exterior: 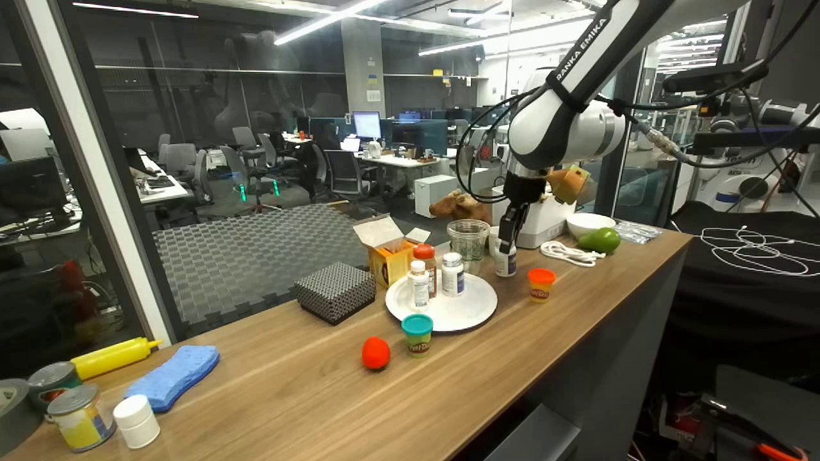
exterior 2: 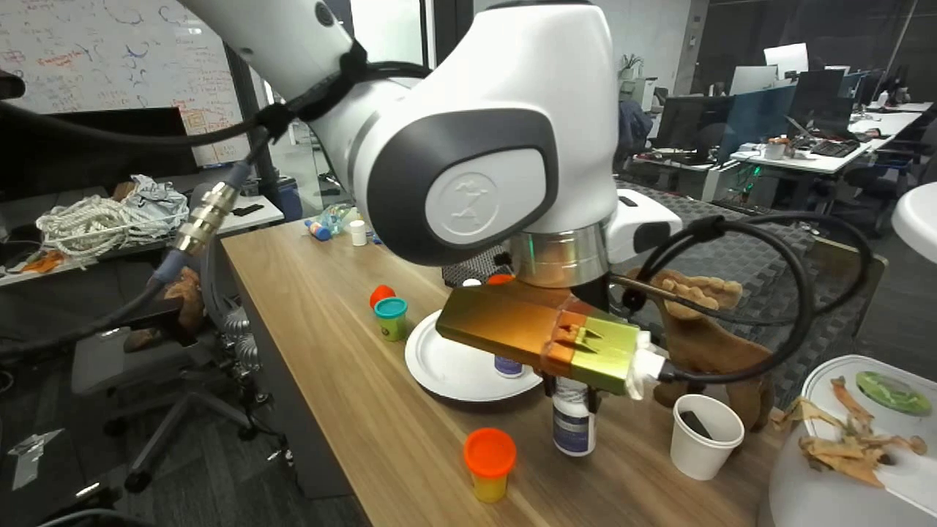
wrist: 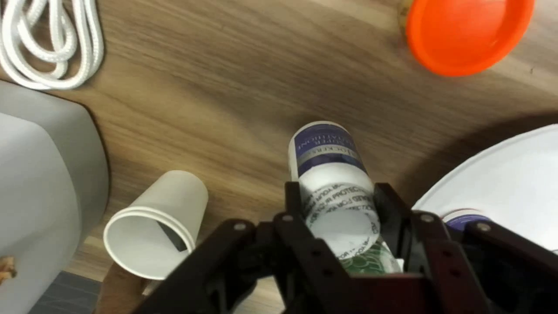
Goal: Put three bottles on the white plate then stack clear cups together then put the rest of the bottles on the white plate
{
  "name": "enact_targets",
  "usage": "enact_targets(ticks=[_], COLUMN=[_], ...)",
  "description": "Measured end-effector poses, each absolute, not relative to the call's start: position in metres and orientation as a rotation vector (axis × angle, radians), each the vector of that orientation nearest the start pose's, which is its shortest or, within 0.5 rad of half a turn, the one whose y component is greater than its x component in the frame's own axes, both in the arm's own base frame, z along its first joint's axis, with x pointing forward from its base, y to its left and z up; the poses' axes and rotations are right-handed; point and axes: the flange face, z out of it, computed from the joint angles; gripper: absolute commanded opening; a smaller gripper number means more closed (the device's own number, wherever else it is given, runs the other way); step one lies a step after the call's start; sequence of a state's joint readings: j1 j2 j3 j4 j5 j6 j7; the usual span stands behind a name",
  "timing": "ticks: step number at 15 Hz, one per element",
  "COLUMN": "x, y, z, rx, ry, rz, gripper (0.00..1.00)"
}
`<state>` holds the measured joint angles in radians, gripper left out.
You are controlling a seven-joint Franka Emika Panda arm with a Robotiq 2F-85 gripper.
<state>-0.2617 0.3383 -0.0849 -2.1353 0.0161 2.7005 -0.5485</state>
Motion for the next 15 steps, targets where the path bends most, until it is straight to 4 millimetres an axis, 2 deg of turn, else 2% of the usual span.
enact_targets(ticks=[4,9,12,15], x=[0.548,0.545,0.547,0.548], y=[-0.151,-0.091,-0.072,-0.066], z=[0.279,0.297,0.300,0.299], rx=[-3.262,-3.303,-3.295,-3.280], ry=[-0.348,-0.398,-0.413,-0.397], rz=[-0.293,-0.330,-0.349,-0.348], gripper=[0.20,0.20,0.20,0.20])
